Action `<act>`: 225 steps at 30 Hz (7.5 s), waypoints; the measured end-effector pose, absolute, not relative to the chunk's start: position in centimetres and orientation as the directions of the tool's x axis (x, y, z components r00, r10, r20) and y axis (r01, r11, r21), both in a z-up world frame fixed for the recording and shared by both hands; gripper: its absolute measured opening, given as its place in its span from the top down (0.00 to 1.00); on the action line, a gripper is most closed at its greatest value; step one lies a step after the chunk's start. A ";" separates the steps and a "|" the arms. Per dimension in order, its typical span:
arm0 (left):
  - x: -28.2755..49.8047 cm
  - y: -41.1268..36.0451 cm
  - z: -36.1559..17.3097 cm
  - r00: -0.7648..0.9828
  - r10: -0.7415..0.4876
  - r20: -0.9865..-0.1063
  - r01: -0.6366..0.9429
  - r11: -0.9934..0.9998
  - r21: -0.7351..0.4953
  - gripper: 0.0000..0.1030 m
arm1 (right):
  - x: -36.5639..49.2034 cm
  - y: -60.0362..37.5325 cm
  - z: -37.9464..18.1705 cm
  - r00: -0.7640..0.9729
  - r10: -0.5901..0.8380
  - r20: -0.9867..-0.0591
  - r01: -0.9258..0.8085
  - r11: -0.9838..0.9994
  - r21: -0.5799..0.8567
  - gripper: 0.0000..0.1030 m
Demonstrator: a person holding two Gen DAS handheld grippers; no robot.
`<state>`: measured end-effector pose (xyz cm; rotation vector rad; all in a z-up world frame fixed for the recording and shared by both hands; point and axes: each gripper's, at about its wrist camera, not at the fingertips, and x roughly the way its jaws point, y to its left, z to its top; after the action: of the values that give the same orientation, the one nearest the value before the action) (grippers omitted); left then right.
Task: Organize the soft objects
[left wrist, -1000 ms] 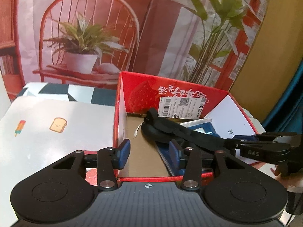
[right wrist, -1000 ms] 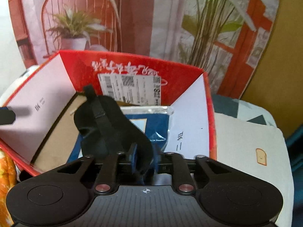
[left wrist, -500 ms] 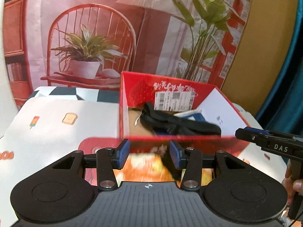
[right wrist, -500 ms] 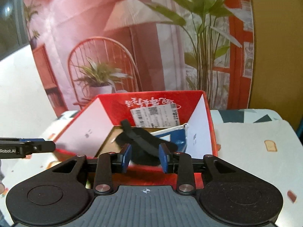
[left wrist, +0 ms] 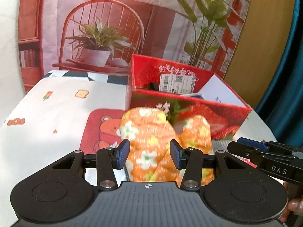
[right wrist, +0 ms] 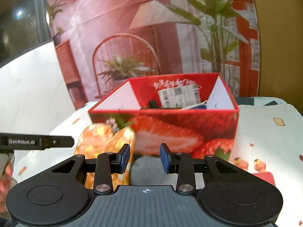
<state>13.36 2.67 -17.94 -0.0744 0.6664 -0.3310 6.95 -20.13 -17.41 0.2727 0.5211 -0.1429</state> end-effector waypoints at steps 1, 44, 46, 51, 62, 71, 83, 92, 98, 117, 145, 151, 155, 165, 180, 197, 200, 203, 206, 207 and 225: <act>13.2 2.8 -18.2 0.733 -0.324 -0.598 0.271 0.945 -0.180 0.52 | 6.9 -19.8 -17.6 0.854 -0.062 -0.517 0.203 0.954 0.221 0.68; 13.1 3.1 -24.2 0.597 -0.422 -0.683 0.299 0.906 -0.299 0.55 | 7.2 -16.8 -22.6 0.778 0.072 -0.624 0.111 0.962 0.249 0.68; 13.1 3.0 -24.2 0.596 -0.425 -0.681 0.306 0.905 -0.297 0.59 | 7.3 -16.6 -22.8 0.776 0.079 -0.626 0.104 0.962 0.251 0.69; 13.3 3.1 -24.5 0.586 -0.419 -0.694 0.292 0.908 -0.301 0.60 | 7.3 -16.4 -22.8 0.778 0.093 -0.622 0.093 0.961 0.260 0.70; 13.0 2.8 -24.3 0.590 -0.441 -0.677 0.327 0.896 -0.300 0.86 | 7.4 -16.2 -22.6 0.776 0.070 -0.627 0.091 0.971 0.222 0.85; 11.4 2.5 -22.0 0.666 -0.472 -0.578 0.378 0.881 -0.284 0.89 | 6.1 -15.8 -20.1 0.850 0.060 -0.524 0.039 0.984 0.175 0.88; 10.4 2.4 -17.6 0.759 -0.487 -0.432 0.417 0.873 -0.252 0.90 | 5.1 -16.1 -16.1 0.925 0.042 -0.377 0.003 0.993 0.118 0.89; 13.9 1.2 -13.0 0.787 -0.494 -0.370 0.437 0.869 -0.231 0.90 | 6.9 -17.6 -12.1 0.955 0.030 -0.295 0.004 0.994 0.112 0.89; 19.0 -0.7 -10.5 0.799 -0.479 -0.363 0.436 0.878 -0.197 0.90 | 11.6 -20.6 -9.6 0.961 0.010 -0.277 0.031 0.989 0.141 0.88; 31.7 -3.8 -17.0 0.634 -0.391 -0.667 0.350 0.915 -0.203 0.87 | 24.6 -27.0 -17.0 0.816 -0.034 -0.578 0.231 0.935 0.270 0.88; 30.2 -2.6 -16.0 0.694 -0.334 -0.638 0.318 0.937 -0.145 0.70 | 28.2 -25.7 -19.5 0.640 -0.020 -0.768 0.312 0.920 0.236 0.81; 28.5 -2.5 -15.2 0.713 -0.324 -0.622 0.327 0.938 -0.113 0.59 | 26.3 -24.9 -17.7 0.657 -0.151 -0.739 0.330 0.938 0.101 0.55; 27.2 -2.4 -14.5 0.731 -0.312 -0.607 0.323 0.942 -0.095 0.47 | 24.6 -24.6 -16.6 0.682 -0.200 -0.703 0.319 0.947 0.040 0.42; 22.9 -1.8 -13.0 0.799 -0.242 -0.551 0.268 0.963 -0.034 0.00 | 18.7 -25.2 -14.3 0.796 -0.210 -0.567 0.331 0.937 0.117 0.01; 17.9 0.9 -17.5 0.776 -0.243 -0.581 0.245 0.966 -0.078 0.00 | 8.7 -25.2 -17.0 0.889 -0.215 -0.404 0.304 0.937 0.171 0.01; 17.7 1.1 -23.6 0.697 -0.302 -0.651 0.231 0.953 -0.195 0.16 | 6.9 -26.9 -24.7 0.852 -0.199 -0.483 0.363 0.891 0.273 0.07; 17.7 1.0 -24.5 0.684 -0.321 -0.656 0.236 0.947 -0.217 0.16 | 7.2 -27.0 -25.3 0.858 -0.160 -0.488 0.340 0.889 0.306 0.11; 17.5 0.7 -25.2 0.686 -0.319 -0.654 0.237 0.948 -0.213 0.16 | 7.1 -26.8 -25.9 0.863 -0.139 -0.485 0.327 0.886 0.328 0.11; 17.3 0.7 -25.5 0.695 -0.322 -0.643 0.244 0.947 -0.210 0.16 | 6.8 -27.0 -26.5 0.869 -0.121 -0.480 0.319 0.878 0.356 0.12; 17.2 0.7 -25.5 0.697 -0.322 -0.640 0.243 0.947 -0.211 0.16 | 6.7 -27.0 -26.6 0.870 -0.116 -0.479 0.318 0.875 0.366 0.12; 15.7 1.0 -24.7 0.728 -0.335 -0.598 0.269 0.942 -0.200 0.53 | 6.2 -26.3 -26.2 0.878 -0.090 -0.471 0.288 0.885 0.366 0.28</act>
<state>15.68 1.01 -24.74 -0.1019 0.6774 -0.3336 6.16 -26.32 -26.19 0.4441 0.4609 -0.2040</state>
